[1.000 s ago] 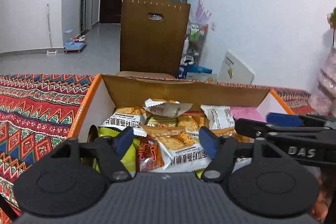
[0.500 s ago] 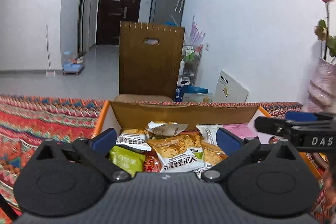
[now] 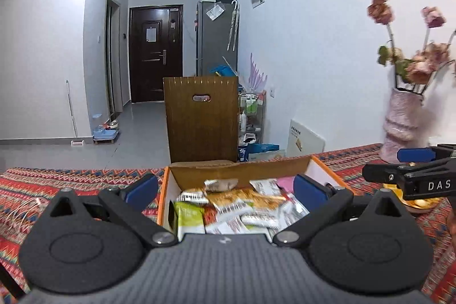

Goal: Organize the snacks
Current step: 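Withdraw both tools from the box toward the pink packet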

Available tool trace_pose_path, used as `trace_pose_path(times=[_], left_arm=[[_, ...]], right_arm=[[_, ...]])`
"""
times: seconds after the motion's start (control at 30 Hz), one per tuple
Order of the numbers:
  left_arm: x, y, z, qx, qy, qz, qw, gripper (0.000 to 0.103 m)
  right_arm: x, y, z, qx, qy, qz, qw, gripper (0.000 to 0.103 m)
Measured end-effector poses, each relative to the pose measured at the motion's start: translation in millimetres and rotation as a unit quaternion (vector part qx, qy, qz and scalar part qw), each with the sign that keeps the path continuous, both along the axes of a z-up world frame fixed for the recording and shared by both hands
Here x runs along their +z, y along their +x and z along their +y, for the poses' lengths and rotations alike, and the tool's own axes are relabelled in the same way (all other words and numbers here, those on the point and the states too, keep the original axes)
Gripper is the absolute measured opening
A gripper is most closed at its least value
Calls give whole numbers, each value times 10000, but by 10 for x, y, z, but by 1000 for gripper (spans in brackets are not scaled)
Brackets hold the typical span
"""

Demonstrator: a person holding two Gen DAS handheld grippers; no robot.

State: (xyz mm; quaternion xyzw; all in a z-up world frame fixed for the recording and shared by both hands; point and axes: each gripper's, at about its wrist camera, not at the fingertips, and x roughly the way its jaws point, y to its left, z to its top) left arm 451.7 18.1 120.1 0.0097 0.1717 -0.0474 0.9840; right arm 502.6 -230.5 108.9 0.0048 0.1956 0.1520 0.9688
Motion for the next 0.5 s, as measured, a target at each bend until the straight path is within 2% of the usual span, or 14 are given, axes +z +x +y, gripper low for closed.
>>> trace_pose_path(times=[0.13, 0.33, 0.5], left_arm=[[37, -542, -86, -34, 165, -120, 9998, 103], [37, -1310, -193, -247, 185, -187, 9994, 103], [22, -1943, -188, -320, -27, -289, 9991, 103]], right_arm=[[70, -531, -70, 39, -42, -145, 9999, 100], [122, -1242, -145, 123, -248, -287, 9992, 100], [83, -1778, -178, 219, -278, -342, 9988, 101]])
